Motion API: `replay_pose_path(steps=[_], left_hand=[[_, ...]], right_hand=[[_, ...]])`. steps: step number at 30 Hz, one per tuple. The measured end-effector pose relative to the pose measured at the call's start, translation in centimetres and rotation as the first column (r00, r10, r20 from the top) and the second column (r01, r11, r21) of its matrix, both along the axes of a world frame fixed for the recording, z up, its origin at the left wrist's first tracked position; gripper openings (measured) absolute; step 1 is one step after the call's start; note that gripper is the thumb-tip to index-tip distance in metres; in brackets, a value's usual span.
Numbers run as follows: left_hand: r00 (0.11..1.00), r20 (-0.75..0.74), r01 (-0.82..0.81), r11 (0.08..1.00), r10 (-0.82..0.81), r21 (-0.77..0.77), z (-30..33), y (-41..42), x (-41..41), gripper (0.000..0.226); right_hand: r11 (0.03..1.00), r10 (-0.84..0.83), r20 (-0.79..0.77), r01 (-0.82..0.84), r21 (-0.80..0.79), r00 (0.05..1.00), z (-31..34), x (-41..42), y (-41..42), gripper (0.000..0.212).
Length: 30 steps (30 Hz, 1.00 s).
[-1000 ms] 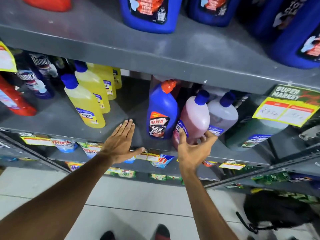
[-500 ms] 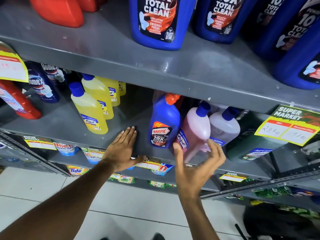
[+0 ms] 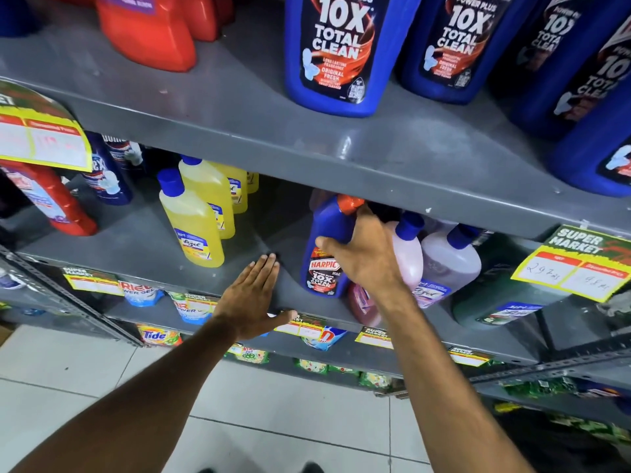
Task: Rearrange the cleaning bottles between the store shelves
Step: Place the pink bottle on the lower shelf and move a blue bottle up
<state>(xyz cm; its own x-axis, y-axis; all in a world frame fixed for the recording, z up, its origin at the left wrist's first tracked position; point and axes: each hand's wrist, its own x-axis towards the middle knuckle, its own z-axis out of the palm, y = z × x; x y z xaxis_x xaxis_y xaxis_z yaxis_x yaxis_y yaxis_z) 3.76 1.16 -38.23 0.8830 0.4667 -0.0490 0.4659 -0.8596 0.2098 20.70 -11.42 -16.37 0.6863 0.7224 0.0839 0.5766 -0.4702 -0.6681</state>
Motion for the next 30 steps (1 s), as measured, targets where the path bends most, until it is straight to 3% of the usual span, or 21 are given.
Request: replay_pose_path(steps=[4,14,24,30], left_hand=[[1.0,0.019,-0.004,1.0,0.004,-0.001,-0.3,0.0,0.1,0.121],[0.998,0.063,0.022,1.0,-0.022,-0.009,2.8,-1.0,-1.3,0.119],[0.952,0.287,0.081,0.992,-0.106,0.097,15.5,-8.1,-8.0,0.106],[0.896,0.422,0.064,0.98,-0.141,0.191,23.5,-9.5,-10.0,0.104]], right_hand=[[0.999,0.022,0.052,-0.02,-0.027,0.998,-0.7,0.4,-0.1,0.061],[1.0,0.01,0.099,-0.013,0.026,0.995,-0.4,-2.1,-2.0,0.049],[0.988,0.106,0.133,-0.119,0.095,0.985,9.0,-7.4,-9.2,0.039],[0.981,0.079,0.334,-0.132,0.139,0.939,16.2,-9.0,-12.7,0.047]])
